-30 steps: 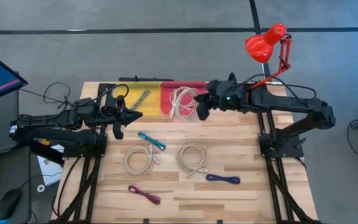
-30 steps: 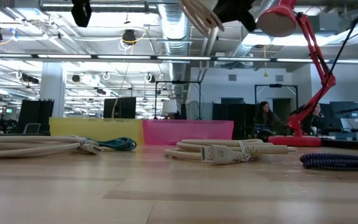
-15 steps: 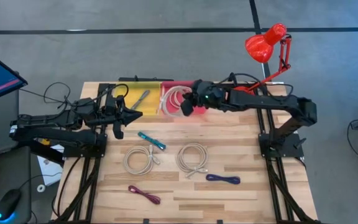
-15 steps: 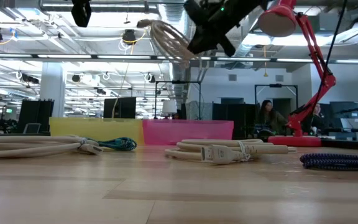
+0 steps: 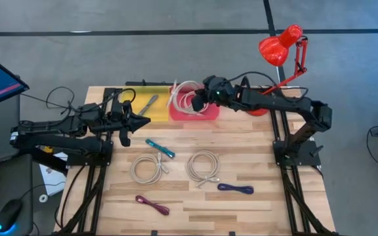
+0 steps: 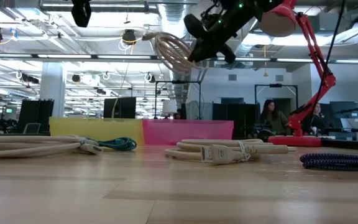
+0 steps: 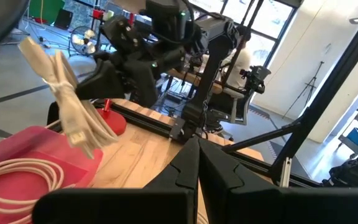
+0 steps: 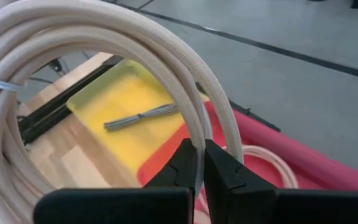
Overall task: Pick & Place USB Port
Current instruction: Put the brown HDMI cable into the pink bin
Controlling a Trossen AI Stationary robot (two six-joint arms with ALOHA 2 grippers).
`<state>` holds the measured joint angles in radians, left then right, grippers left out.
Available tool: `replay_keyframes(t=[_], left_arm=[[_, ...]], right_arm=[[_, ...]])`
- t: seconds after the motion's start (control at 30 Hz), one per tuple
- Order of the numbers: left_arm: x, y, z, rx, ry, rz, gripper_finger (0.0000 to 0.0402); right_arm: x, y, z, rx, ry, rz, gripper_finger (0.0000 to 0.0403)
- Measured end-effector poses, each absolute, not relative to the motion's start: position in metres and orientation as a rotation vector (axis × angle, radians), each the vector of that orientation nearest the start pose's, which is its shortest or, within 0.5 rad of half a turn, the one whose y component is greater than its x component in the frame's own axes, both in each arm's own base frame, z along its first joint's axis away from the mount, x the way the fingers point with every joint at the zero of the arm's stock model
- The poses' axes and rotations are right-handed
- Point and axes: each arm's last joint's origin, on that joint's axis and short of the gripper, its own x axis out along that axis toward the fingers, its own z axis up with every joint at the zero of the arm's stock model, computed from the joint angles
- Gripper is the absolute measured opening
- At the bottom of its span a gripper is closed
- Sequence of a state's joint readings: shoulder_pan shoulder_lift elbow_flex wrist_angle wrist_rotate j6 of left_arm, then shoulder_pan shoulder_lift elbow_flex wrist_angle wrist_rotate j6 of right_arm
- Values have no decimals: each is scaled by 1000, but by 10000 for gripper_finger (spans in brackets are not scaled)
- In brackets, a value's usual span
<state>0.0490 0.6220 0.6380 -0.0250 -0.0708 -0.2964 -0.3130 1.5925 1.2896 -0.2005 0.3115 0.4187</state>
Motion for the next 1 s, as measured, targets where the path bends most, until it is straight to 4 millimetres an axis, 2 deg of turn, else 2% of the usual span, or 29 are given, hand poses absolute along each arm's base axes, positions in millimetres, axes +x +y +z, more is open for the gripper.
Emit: replay_keyframes(t=[0.43,0.77,1.0], left_arm=[[146,9,320,-296,-9,120,8],[146,9,320,-296,-8,120,8],[146,9,320,-296,-8,120,8]], right_arm=[[328,-151,301,409,401,-801,0],[346,-169,248,441,554,-815,0],[354,-175,223,444,618,-834,0]])
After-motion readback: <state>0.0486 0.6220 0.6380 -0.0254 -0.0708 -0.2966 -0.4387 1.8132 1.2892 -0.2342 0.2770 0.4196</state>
